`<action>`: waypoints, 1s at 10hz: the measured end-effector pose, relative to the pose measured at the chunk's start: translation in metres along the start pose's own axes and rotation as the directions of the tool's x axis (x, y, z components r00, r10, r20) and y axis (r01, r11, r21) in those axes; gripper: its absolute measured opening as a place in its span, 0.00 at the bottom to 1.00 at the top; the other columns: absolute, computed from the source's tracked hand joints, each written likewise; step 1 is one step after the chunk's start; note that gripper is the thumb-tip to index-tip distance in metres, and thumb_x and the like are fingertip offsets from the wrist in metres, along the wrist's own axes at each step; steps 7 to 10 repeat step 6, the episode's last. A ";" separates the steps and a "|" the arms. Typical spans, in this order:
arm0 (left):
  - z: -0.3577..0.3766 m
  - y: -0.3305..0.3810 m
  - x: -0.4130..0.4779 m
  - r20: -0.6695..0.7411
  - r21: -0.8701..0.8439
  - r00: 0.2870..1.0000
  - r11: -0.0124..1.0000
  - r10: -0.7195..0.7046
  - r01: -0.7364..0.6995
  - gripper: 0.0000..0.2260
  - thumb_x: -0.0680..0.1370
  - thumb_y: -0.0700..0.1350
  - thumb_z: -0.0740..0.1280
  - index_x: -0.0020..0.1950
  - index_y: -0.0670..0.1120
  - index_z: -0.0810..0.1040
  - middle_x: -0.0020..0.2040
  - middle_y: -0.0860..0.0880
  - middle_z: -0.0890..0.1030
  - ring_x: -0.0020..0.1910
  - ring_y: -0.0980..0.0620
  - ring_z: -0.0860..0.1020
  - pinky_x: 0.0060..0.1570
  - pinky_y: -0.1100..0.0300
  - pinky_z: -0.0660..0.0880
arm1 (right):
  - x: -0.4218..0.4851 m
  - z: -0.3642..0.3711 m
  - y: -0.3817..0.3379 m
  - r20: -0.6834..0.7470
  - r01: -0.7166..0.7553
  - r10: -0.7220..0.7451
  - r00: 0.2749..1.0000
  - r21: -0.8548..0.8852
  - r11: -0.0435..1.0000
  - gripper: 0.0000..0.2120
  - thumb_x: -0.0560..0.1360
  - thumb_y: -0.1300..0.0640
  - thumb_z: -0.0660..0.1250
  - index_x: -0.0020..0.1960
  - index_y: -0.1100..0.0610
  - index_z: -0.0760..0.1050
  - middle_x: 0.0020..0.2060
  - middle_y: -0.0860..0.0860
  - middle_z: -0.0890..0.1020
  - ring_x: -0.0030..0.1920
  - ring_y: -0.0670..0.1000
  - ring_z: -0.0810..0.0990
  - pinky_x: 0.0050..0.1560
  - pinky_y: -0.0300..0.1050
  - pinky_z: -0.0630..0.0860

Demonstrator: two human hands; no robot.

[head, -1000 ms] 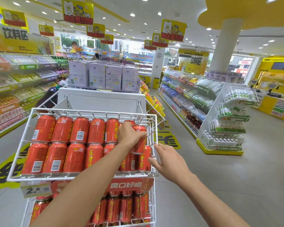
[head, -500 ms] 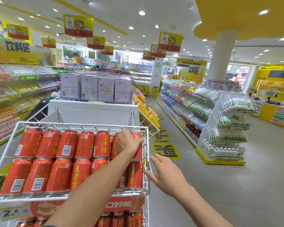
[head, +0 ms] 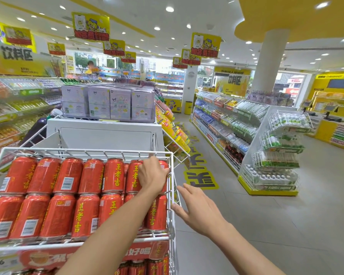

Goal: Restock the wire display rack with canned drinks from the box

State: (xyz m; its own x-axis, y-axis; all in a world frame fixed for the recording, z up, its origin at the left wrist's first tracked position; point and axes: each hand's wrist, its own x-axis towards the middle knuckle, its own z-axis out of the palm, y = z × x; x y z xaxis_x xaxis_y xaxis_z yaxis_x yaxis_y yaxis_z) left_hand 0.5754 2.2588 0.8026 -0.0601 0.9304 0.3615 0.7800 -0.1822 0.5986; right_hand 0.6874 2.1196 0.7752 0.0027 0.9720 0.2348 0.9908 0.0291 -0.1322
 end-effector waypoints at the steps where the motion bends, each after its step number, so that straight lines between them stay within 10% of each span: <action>1: 0.001 0.002 -0.001 0.003 0.066 0.999 0.996 0.052 -0.052 0.17 0.73 0.53 0.77 0.50 0.41 0.81 0.50 0.39 0.85 0.53 0.36 0.83 0.46 0.51 0.78 | 0.002 0.001 0.002 0.007 0.005 -0.005 1.000 0.002 1.000 0.30 0.82 0.36 0.58 0.79 0.51 0.63 0.74 0.49 0.69 0.76 0.54 0.65 0.69 0.50 0.70; 6: -0.051 -0.053 -0.043 0.215 0.274 0.877 0.835 0.430 -0.477 0.23 0.80 0.65 0.60 0.54 0.45 0.79 0.54 0.44 0.80 0.57 0.42 0.78 0.55 0.48 0.74 | 0.004 -0.004 -0.017 0.003 0.034 -0.033 0.999 -0.049 0.998 0.26 0.82 0.37 0.59 0.72 0.53 0.69 0.60 0.52 0.75 0.65 0.59 0.75 0.51 0.53 0.74; 10: -0.051 -0.053 -0.043 0.215 0.274 0.877 0.835 0.430 -0.477 0.23 0.80 0.65 0.60 0.54 0.45 0.79 0.54 0.44 0.80 0.57 0.42 0.78 0.55 0.48 0.74 | 0.004 -0.004 -0.017 0.003 0.034 -0.033 0.999 -0.049 0.998 0.26 0.82 0.37 0.59 0.72 0.53 0.69 0.60 0.52 0.75 0.65 0.59 0.75 0.51 0.53 0.74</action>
